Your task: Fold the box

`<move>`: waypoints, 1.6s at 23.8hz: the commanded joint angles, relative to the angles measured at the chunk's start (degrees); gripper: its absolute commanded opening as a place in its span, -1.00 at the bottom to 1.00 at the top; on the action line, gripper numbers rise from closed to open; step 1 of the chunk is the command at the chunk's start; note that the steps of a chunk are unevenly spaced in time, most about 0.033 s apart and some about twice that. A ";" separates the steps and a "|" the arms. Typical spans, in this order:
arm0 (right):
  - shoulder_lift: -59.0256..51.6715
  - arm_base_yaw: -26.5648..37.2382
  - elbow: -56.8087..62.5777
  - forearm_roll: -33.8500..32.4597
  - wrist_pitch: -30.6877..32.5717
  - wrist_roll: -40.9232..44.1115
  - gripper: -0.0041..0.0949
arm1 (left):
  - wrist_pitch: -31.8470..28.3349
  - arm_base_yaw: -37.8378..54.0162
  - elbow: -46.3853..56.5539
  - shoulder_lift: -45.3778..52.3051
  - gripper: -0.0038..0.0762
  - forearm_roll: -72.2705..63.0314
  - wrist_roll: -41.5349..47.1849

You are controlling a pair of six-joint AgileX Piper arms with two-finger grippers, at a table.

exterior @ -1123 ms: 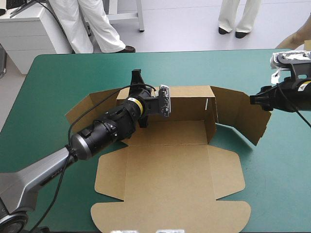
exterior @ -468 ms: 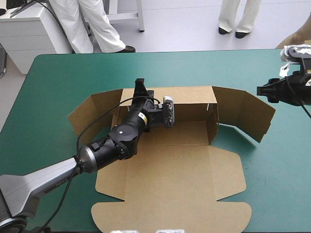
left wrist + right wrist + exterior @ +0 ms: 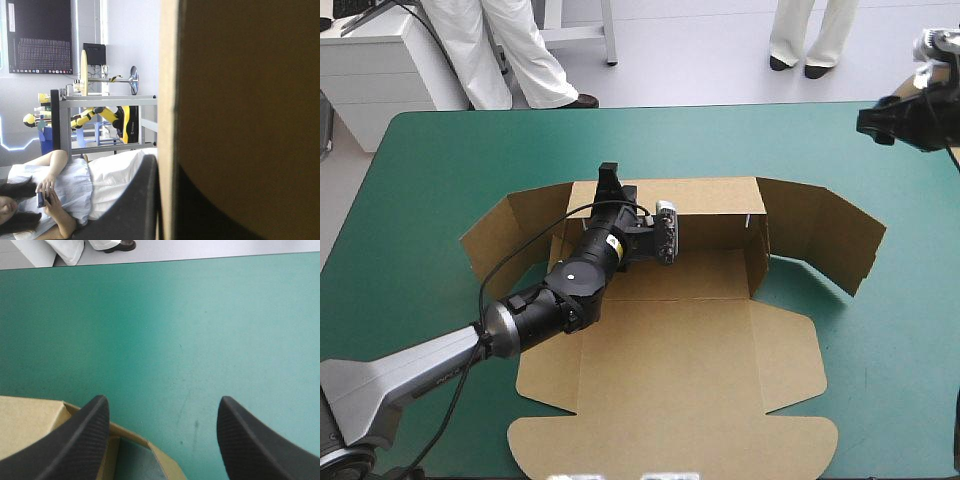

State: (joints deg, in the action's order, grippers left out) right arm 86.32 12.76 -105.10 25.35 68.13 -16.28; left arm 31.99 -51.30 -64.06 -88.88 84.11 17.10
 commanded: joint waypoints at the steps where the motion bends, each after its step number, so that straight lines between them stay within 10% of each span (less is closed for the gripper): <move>1: 4.27 -3.04 -8.67 -0.65 -1.66 1.70 0.24 | 0.77 -0.31 -1.08 2.33 -0.98 1.42 1.37; 14: 19.25 -10.92 -10.45 -11.33 3.22 4.18 0.24 | 0.87 -0.31 -1.08 2.33 -0.98 2.84 2.23; 38: 2.45 -11.15 17.95 -2.10 -7.41 -9.15 0.24 | 1.24 -0.31 -1.08 2.33 -0.98 3.52 2.12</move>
State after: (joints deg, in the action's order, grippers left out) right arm 92.75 1.39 -88.64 19.76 64.57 -22.62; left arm 31.99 -51.30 -63.65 -88.88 85.63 18.09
